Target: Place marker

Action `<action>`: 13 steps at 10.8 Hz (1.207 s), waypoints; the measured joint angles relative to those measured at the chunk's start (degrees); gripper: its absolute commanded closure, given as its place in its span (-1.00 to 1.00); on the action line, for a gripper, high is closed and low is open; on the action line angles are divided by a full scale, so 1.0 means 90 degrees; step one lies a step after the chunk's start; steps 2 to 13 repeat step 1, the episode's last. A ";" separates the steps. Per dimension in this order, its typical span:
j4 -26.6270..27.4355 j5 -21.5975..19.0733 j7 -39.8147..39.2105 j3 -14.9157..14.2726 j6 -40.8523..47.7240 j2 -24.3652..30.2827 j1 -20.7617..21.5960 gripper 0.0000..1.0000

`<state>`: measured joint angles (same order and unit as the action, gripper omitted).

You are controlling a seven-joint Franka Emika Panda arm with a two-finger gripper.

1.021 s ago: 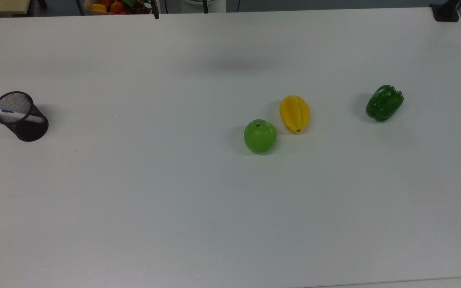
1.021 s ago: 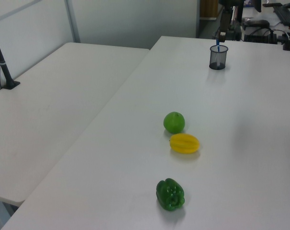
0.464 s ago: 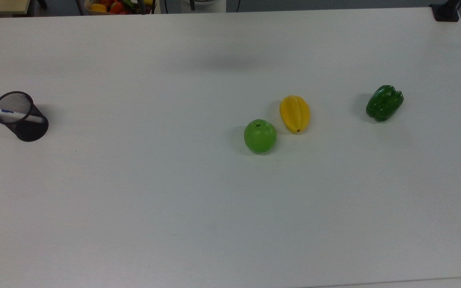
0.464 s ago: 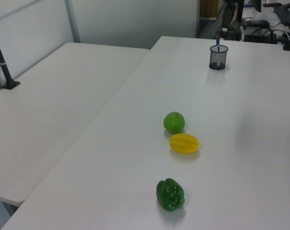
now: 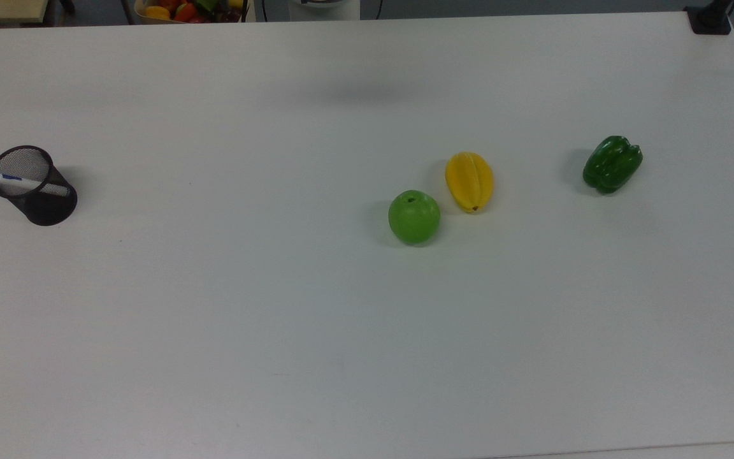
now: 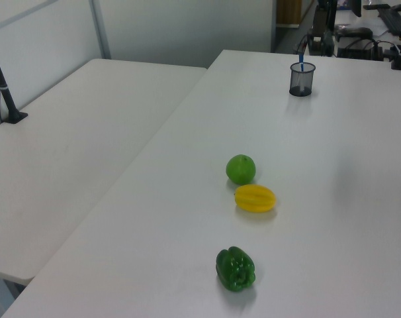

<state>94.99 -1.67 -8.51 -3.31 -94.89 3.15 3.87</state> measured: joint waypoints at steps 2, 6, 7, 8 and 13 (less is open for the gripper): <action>-0.0013 0.0000 0.0000 0.0000 0.0020 0.0008 0.0000 -1.00; -0.0013 0.0000 0.0000 0.0000 0.0020 0.0008 0.0000 -1.00; -0.0013 0.0000 0.0000 0.0000 0.0020 0.0008 0.0000 -1.00; -0.0013 0.0000 0.0000 0.0000 0.0020 0.0008 0.0000 -1.00; -0.0013 0.0000 0.0000 0.0000 0.0020 0.0008 0.0000 -1.00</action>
